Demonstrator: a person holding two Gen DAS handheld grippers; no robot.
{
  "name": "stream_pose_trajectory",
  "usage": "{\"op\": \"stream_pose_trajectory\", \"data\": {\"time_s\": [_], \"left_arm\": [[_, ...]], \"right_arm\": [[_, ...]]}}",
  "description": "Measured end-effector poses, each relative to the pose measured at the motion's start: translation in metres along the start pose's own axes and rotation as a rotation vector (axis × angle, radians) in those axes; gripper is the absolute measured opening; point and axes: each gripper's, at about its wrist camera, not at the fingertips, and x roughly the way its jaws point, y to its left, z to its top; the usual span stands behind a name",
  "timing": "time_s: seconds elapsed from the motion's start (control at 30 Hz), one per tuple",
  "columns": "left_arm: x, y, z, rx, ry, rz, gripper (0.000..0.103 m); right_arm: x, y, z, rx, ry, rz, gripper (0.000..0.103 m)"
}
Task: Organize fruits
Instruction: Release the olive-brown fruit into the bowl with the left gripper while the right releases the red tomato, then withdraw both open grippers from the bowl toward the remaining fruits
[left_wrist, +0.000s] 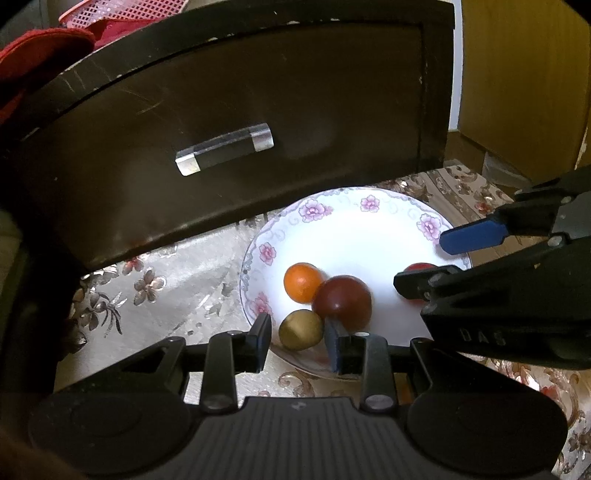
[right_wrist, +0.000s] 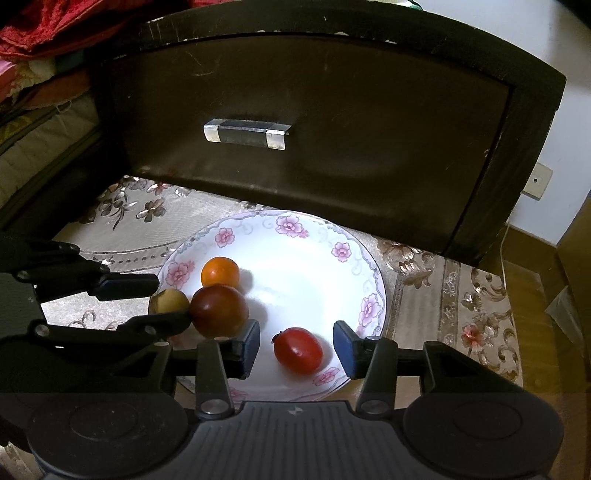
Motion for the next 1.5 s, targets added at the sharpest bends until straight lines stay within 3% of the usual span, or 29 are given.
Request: {"op": "stream_pose_trajectory", "data": {"time_s": [0.5, 1.5], "left_arm": [[-0.005, 0.004, 0.001, -0.015, -0.012, 0.01, 0.038], [-0.032, 0.006, 0.0, -0.024, -0.032, 0.01, 0.043]], "right_arm": [[-0.003, 0.0, 0.0, -0.001, -0.013, -0.013, 0.051], [-0.018, 0.006, -0.003, -0.028, -0.044, -0.023, 0.056]]}}
